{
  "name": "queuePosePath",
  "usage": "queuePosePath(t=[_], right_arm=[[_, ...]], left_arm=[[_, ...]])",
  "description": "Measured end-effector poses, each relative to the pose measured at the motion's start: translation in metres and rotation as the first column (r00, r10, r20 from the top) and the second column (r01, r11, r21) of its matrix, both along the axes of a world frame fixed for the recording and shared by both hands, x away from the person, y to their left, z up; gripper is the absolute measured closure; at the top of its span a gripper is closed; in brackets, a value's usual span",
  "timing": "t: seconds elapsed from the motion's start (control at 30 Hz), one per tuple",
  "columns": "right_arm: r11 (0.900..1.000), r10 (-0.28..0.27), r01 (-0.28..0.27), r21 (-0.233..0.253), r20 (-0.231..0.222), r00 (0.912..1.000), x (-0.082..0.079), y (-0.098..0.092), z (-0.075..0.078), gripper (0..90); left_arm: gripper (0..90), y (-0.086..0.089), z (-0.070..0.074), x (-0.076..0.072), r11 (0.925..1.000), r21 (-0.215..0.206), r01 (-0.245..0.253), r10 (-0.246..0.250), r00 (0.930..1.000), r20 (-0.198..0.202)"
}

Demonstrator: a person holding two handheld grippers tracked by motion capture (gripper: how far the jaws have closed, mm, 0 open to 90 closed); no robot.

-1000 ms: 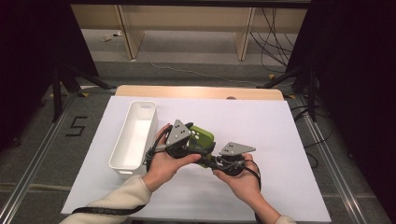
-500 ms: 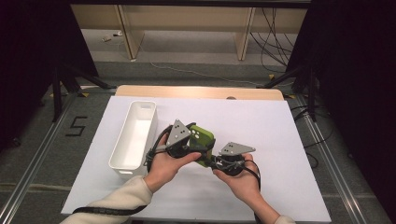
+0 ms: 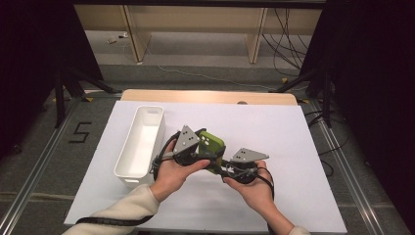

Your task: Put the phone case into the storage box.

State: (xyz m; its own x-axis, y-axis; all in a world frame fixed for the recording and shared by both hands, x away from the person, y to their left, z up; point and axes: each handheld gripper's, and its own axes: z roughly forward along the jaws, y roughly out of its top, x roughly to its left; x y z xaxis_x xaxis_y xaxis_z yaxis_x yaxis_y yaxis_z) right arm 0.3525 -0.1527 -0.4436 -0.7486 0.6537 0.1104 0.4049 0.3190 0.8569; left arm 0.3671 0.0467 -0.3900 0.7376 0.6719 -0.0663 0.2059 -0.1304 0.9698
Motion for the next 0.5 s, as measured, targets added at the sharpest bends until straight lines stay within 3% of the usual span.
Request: queuePosePath(t=[0.03,0.07,0.2,0.27,0.5], right_arm=[[1.0,0.0,0.0,0.0,0.0,1.0,0.0,0.0,0.0,63.4],[1.0,0.001,-0.001,0.009,0.005,1.0,0.001,-0.001,0.0,55.9],[1.0,0.009,-0.009,0.021,0.018,0.9998,0.001,-0.004,0.001,41.2],[1.0,0.007,-0.008,0.026,0.049,0.9988,0.001,-0.005,0.001,34.9],[1.0,-0.004,0.001,0.03,0.073,0.9973,0.001,-0.014,0.002,26.5]], left_arm=[[16.6,0.0,0.0,0.0,1.0,0.0,0.001,-0.001,1.0,0.001],[16.7,0.0,0.0,0.0,1.0,-0.001,0.002,-0.002,1.0,0.001],[16.7,0.003,0.002,0.001,1.0,0.005,-0.004,0.004,0.9999,0.011],[16.8,0.006,0.003,0.002,1.0,0.003,-0.009,0.009,0.9999,0.014],[16.8,0.014,0.007,0.005,0.9995,-0.007,-0.03,0.03,0.9993,0.023]])
